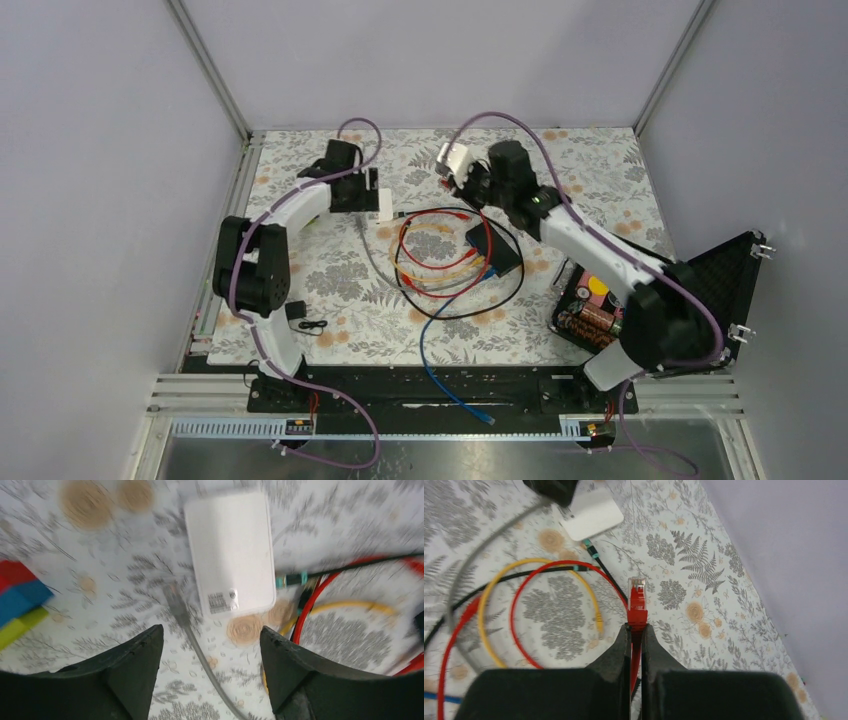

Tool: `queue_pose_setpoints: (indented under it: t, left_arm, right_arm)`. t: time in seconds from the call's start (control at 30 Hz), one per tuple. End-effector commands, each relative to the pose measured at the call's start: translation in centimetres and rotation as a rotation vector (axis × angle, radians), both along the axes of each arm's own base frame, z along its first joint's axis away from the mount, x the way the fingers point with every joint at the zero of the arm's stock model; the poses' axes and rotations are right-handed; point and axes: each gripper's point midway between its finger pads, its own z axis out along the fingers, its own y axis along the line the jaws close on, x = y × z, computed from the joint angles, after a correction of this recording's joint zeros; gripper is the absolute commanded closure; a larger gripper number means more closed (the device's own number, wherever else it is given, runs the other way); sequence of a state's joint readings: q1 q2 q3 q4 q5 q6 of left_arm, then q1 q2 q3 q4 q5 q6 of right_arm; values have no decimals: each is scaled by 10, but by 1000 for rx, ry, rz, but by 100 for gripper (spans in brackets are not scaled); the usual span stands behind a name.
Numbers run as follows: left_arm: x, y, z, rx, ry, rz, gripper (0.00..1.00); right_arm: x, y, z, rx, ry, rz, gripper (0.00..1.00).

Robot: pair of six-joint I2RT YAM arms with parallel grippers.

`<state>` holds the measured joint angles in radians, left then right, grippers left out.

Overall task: Insert the plug into the switch port
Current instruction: Move the switch port to the center of the board.

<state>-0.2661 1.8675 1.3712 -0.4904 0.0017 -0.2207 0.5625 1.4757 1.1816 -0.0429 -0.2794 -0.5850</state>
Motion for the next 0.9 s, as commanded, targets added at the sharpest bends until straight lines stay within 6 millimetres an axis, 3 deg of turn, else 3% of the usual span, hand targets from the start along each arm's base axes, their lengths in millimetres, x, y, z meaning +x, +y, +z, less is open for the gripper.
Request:
queue_pose_setpoints:
  t: [0.0, 0.03, 0.23, 0.33, 0.4, 0.6, 0.73, 0.87]
  left_arm:
    - [50, 14, 56, -273, -218, 122, 31]
    - [59, 17, 56, -309, -236, 124, 32]
    - [84, 7, 28, -362, -127, 35, 33]
    - [93, -1, 12, -390, -54, 16, 32]
    - [96, -10, -2, -429, -11, 1, 31]
    - [98, -32, -18, -546, 46, -60, 32]
    - [94, -52, -16, -588, 41, -153, 34]
    - [90, -56, -19, -588, 37, -193, 33]
  right_arm:
    - [44, 13, -23, -198, 11, 56, 100]
    - [58, 20, -20, -208, -1, 63, 100]
    - [101, 44, -71, -297, 5, 122, 100]
    - [115, 46, -105, -368, 14, 130, 100]
    - [123, 43, -117, -416, -3, 135, 100]
    - [132, 34, -146, -502, 23, 176, 100]
    - [137, 36, -157, -499, 43, 194, 100]
    - [139, 44, -165, -468, 53, 216, 100]
